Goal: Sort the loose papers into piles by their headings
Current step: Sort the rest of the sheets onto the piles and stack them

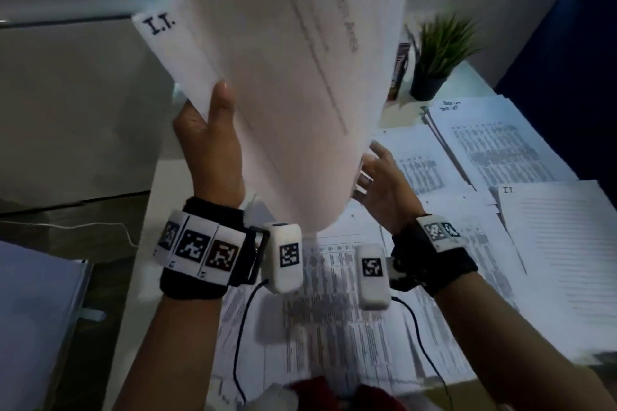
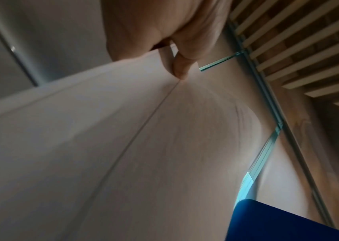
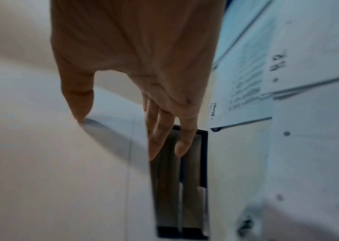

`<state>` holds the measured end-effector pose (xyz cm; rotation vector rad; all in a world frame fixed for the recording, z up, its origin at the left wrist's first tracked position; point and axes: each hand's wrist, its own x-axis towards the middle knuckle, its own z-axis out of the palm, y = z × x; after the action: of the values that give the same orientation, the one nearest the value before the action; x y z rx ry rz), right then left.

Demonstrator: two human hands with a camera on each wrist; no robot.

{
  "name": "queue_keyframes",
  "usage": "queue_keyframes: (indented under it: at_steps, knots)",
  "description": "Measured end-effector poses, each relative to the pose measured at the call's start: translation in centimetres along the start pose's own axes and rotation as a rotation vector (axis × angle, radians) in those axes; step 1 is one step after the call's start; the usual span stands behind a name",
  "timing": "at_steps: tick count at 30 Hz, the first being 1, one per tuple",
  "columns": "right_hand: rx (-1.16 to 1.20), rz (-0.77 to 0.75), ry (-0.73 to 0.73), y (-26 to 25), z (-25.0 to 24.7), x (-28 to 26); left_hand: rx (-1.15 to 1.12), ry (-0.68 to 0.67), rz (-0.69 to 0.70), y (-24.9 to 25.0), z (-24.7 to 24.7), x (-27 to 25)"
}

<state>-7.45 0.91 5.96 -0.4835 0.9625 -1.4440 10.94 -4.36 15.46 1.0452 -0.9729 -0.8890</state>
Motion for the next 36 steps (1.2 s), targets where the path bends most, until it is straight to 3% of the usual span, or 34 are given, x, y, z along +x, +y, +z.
queue_keyframes:
  at_steps: [3, 6, 9, 13, 16, 20, 23, 25, 29, 33, 36]
  knots:
    - [0.19, -0.027, -0.029, -2.0, -2.3, -2.0, -0.066, 0.013, -0.152, -2.1, 3.6, -1.8]
    - [0.324, -0.077, 0.205, -3.6, -7.2, -3.6, -0.039, -0.063, -0.308, -4.7, 7.5, -4.7]
    - [0.378, -0.185, 0.484, -5.8, -13.2, -5.8, 0.094, -0.267, -0.423, -7.6, 11.5, -8.2]
    - [0.541, -0.308, 0.734, -8.1, -20.3, -9.4, 0.244, -0.555, -0.592, -10.9, 17.1, -14.4]
    - [0.428, -0.286, 0.911, -9.0, -24.4, -11.8, 0.365, -0.706, -0.581, -12.7, 20.8, -18.9]
    - [0.275, -0.238, 1.109, -8.5, -29.0, -14.0, 0.509, -0.799, -0.597, -15.0, 24.1, -23.0]
    - [0.163, -0.061, 1.192, -8.0, -31.7, -15.3, 0.607, -0.875, -0.592, -16.6, 25.2, -25.2]
    - [0.093, -0.033, 1.254, -8.1, -33.0, -16.4, 0.671, -0.922, -0.575, -17.3, 25.5, -26.3]
    - [0.077, -0.048, 1.331, -8.5, -34.7, -17.6, 0.85, -1.003, -0.406, -18.1, 25.3, -27.3]
    - [-0.224, 0.041, 1.417, -7.2, -35.3, -17.5, 1.177, -1.368, -0.14, -18.5, 24.0, -27.7]
    - [-0.383, 0.109, 1.449, -7.4, -34.8, -17.1, 1.328, -1.526, -0.075, -18.9, 22.8, -27.8]
